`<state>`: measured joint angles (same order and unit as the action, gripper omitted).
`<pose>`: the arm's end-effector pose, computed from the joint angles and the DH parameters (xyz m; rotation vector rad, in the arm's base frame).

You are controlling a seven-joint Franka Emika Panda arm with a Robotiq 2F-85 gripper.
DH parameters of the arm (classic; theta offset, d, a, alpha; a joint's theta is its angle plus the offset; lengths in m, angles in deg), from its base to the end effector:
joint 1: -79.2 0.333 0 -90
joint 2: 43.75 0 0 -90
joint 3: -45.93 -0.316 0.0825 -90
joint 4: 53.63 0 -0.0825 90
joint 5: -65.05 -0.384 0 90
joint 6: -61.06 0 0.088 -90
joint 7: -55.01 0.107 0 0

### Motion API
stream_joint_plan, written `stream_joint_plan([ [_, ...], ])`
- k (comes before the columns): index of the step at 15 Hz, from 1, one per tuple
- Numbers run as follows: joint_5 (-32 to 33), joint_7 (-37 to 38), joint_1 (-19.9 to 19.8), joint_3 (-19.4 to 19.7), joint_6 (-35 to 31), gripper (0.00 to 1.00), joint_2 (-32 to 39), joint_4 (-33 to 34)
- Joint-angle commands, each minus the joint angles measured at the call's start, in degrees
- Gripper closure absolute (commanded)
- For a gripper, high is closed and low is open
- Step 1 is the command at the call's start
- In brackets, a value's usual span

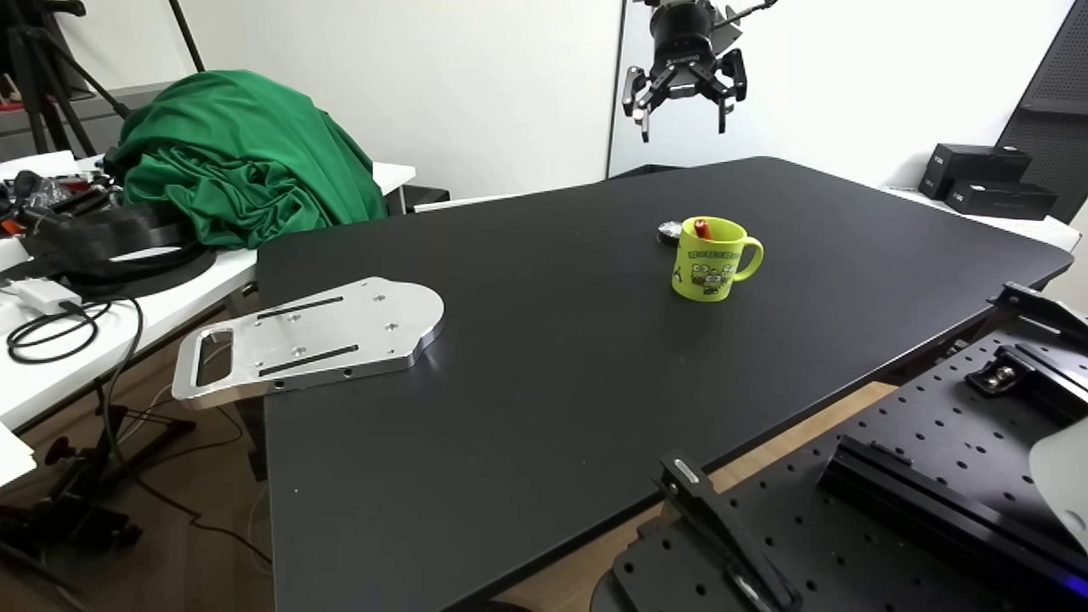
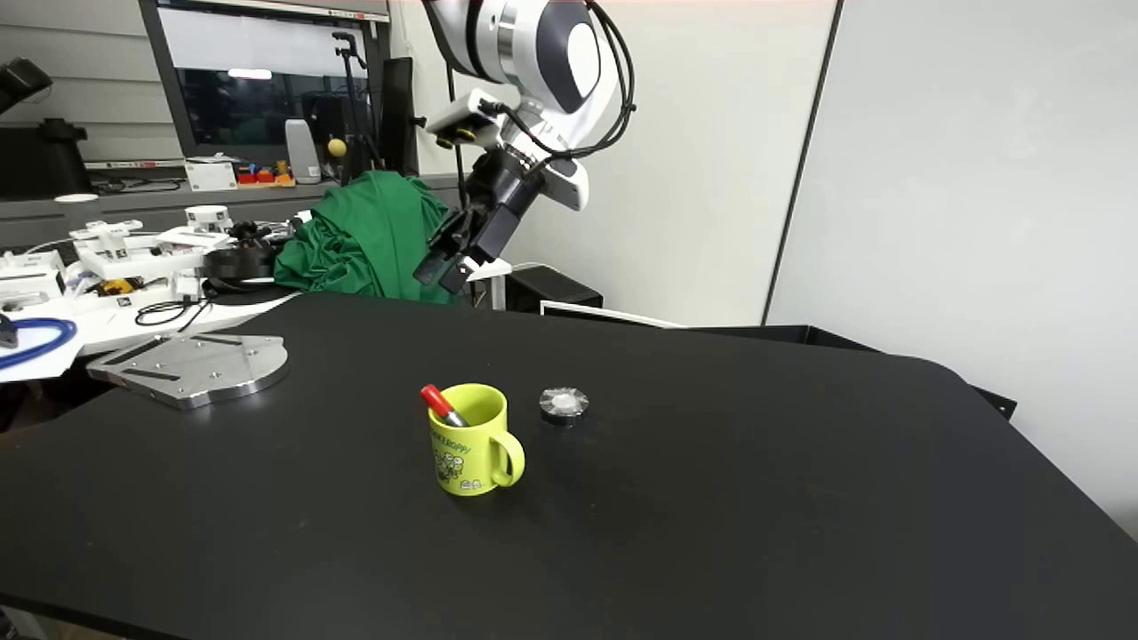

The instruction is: Put the marker on the table

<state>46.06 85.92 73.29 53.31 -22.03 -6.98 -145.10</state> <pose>0.5919 -0.0931 0.2308 -2.5200 1.1769 1.1811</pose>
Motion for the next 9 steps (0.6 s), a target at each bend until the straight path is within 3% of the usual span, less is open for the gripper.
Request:
stream_joint_plan([
  [1,-0.21,-0.21,0.35,0.45,0.26,0.0,0.14,0.23],
  [9,-0.88,-1.68,-1.32,0.76,0.21,0.0,7.11,3.24],
])
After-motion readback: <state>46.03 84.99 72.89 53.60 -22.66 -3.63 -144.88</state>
